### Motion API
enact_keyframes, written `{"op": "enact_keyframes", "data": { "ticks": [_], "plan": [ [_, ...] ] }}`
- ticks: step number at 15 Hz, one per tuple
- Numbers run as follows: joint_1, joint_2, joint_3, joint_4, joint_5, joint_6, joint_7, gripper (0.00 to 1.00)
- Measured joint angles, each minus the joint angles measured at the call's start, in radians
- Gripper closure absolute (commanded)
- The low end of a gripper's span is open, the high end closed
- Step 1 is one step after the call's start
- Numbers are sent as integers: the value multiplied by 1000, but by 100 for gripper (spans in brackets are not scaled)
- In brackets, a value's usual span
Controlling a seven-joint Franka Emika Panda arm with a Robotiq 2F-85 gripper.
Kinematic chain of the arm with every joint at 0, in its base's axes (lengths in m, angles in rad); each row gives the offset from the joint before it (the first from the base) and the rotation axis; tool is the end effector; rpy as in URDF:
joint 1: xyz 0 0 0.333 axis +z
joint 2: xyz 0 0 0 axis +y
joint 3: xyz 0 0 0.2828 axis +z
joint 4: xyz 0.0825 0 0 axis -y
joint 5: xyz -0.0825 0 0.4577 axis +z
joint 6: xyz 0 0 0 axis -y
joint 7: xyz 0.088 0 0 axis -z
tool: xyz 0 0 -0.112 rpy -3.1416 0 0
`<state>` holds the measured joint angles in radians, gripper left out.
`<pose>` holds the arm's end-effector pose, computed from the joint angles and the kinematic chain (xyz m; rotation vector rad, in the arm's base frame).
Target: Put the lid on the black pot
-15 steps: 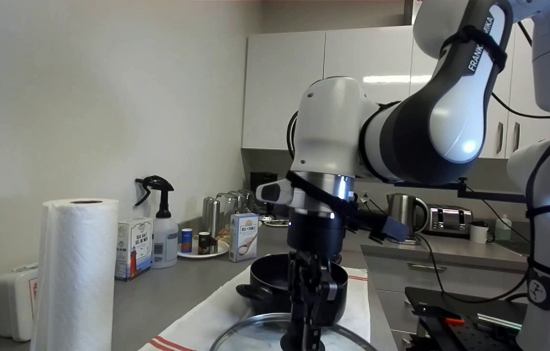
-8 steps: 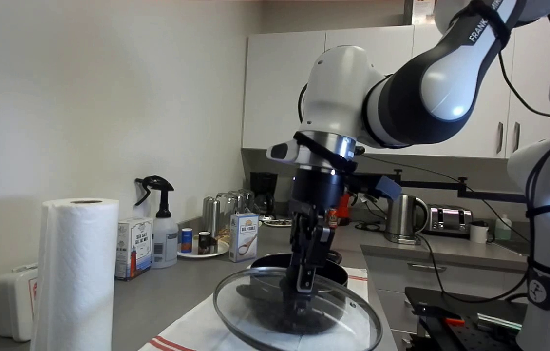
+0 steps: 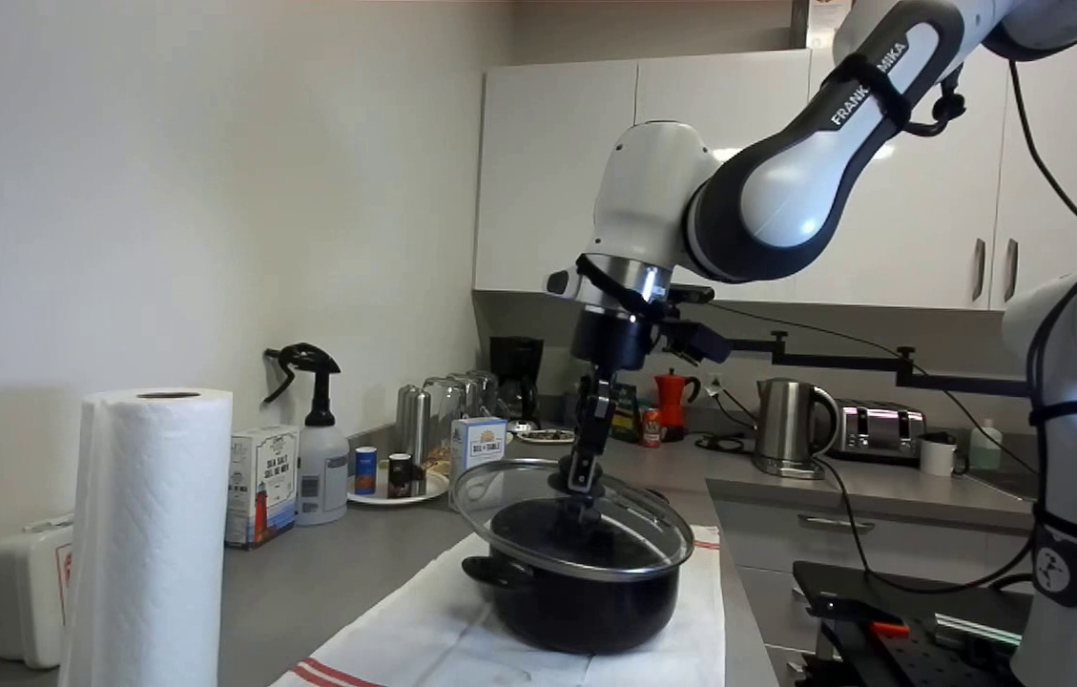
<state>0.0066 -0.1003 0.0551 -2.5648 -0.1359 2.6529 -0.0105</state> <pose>0.5109 0.0342 0.2238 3.0391 0.2842 0.2903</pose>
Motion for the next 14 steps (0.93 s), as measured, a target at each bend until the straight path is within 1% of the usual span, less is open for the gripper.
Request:
{"op": "enact_keyframes", "data": {
  "ticks": [6, 14],
  "plan": [
    [-71, 2, -66, 11, -29, -3, 45, 75],
    [-120, 43, -117, 44, -32, -5, 93, 75]
  ]
}}
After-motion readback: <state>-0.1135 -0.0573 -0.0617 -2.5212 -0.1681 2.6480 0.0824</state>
